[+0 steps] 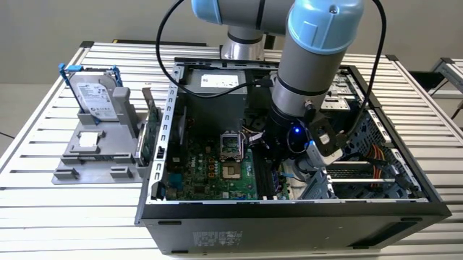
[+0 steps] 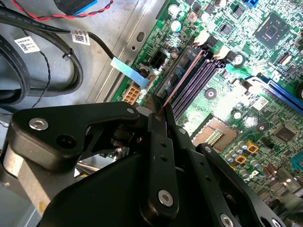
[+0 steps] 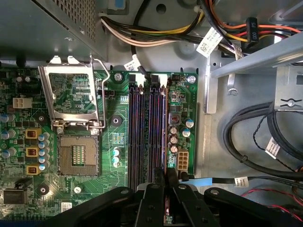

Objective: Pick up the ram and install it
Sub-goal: 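Insert the ram into the slot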

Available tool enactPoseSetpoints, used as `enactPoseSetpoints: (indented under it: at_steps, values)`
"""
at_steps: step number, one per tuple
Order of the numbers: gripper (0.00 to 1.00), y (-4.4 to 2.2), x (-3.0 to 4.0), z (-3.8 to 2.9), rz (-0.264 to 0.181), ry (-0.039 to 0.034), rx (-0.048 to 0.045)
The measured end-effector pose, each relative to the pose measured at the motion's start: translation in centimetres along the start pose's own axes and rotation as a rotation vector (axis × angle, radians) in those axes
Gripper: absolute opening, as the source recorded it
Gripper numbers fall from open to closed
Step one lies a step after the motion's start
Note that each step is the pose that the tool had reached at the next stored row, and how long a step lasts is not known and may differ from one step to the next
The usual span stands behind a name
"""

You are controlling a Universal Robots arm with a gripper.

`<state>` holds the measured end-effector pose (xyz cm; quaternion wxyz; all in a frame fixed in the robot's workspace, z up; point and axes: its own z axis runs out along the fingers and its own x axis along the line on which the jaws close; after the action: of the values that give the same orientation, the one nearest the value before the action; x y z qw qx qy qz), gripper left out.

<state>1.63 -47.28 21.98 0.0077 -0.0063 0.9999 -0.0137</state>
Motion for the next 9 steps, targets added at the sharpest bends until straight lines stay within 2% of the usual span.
enactPoseSetpoints:
  at_steps: [9]
  values:
    - [0.00,0.01,0.00,-0.06,0.000,-0.0001,-0.0012]
